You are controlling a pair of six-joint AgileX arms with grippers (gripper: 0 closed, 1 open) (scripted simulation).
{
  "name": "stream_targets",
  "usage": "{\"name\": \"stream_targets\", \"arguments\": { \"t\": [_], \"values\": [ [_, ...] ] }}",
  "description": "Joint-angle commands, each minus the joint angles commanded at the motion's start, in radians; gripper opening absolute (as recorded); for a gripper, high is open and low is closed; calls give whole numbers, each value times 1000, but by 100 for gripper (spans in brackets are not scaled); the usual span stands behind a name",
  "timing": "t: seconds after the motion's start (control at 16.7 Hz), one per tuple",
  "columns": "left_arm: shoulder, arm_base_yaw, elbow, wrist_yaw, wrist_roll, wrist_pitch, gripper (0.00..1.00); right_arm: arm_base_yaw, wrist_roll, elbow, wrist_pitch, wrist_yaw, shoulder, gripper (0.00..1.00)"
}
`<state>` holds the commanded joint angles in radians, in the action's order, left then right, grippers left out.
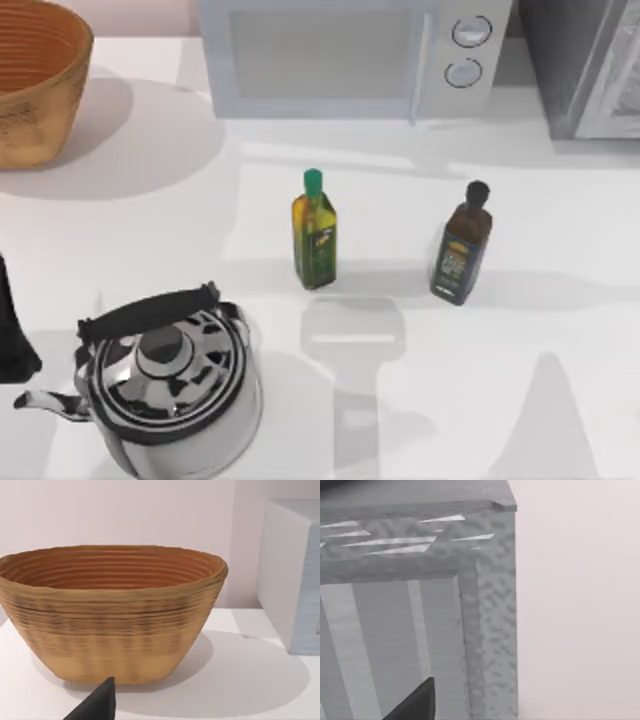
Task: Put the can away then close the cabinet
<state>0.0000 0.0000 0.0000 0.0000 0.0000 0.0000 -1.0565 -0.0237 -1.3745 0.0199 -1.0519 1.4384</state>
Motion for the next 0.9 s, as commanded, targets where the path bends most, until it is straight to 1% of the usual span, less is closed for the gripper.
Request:
{"name": "stream_targets", "arguments": {
  "t": [0.18,0.36,0.48,0.9],
  "values": [
    [0,0,0,0,0,0,100,6,1,-192,-230,8,-46,100],
    [0,0,0,0,0,0,100,13,2,-325,-368,15,-84,100],
    [0,0,0,0,0,0,100,16,2,-364,-407,18,-98,100],
    [0,0,0,0,0,0,100,23,2,-369,-409,27,-96,100]
  ]
}}
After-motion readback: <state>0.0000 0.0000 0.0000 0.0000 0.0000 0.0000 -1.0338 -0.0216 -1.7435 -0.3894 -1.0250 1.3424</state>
